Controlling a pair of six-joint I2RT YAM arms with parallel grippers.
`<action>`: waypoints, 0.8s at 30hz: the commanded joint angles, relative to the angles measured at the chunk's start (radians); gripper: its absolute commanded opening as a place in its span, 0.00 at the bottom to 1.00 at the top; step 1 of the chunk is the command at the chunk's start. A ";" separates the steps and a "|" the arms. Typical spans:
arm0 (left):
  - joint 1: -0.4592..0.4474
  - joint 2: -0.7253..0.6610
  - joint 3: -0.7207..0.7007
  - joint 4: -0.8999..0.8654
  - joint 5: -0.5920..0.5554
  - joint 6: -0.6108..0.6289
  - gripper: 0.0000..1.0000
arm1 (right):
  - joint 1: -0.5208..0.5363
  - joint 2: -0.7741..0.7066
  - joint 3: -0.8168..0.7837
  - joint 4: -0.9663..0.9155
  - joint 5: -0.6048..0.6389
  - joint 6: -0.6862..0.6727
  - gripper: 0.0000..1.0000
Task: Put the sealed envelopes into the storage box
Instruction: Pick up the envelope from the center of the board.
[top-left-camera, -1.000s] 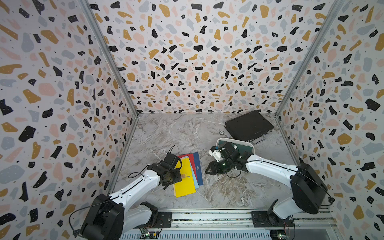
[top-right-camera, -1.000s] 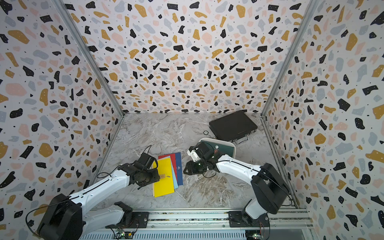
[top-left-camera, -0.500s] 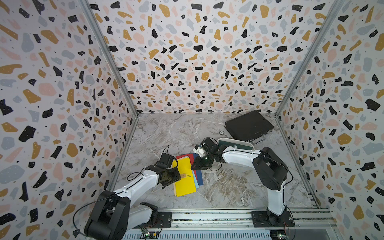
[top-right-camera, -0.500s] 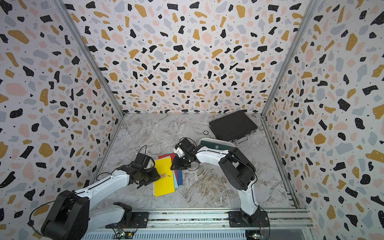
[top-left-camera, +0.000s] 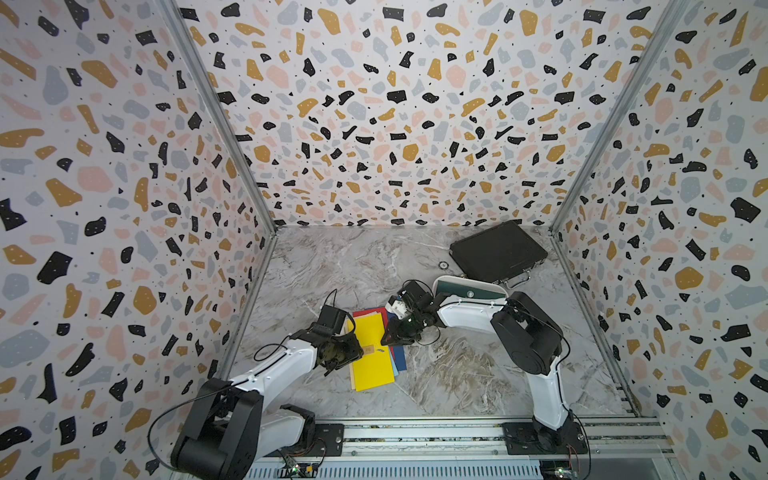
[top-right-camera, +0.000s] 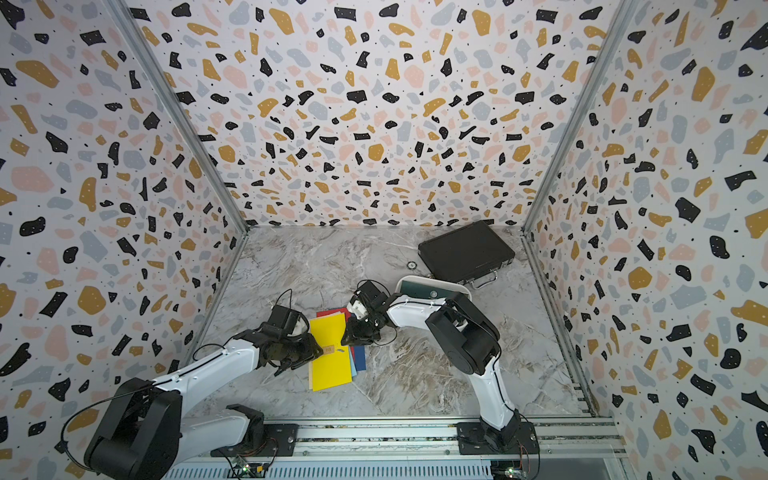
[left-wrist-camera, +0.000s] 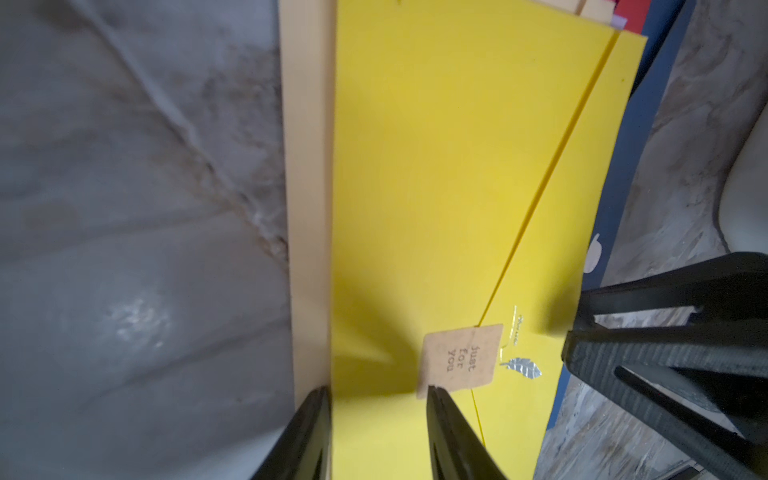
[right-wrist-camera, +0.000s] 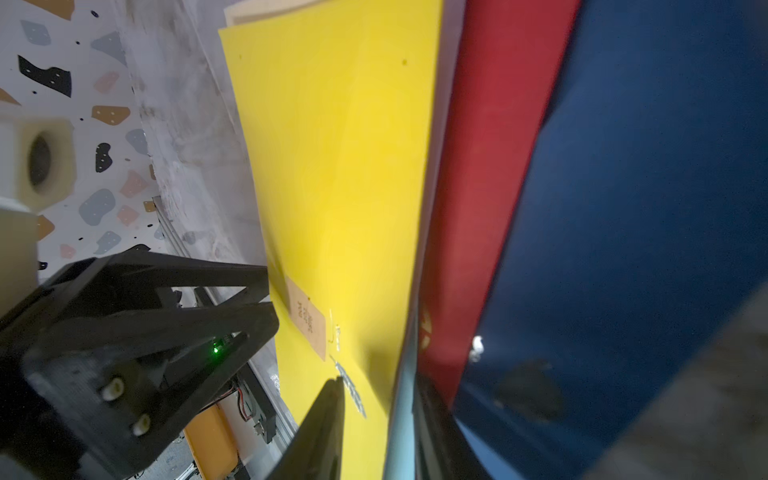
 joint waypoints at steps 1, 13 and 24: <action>0.002 0.018 -0.026 -0.003 0.014 0.018 0.43 | 0.007 0.007 0.039 0.018 -0.032 0.016 0.33; 0.004 0.017 -0.029 0.036 0.068 0.043 0.43 | 0.009 -0.049 0.082 -0.083 0.011 -0.052 0.28; 0.003 0.061 -0.019 0.093 0.113 0.051 0.43 | 0.009 -0.058 0.109 -0.162 0.049 -0.100 0.28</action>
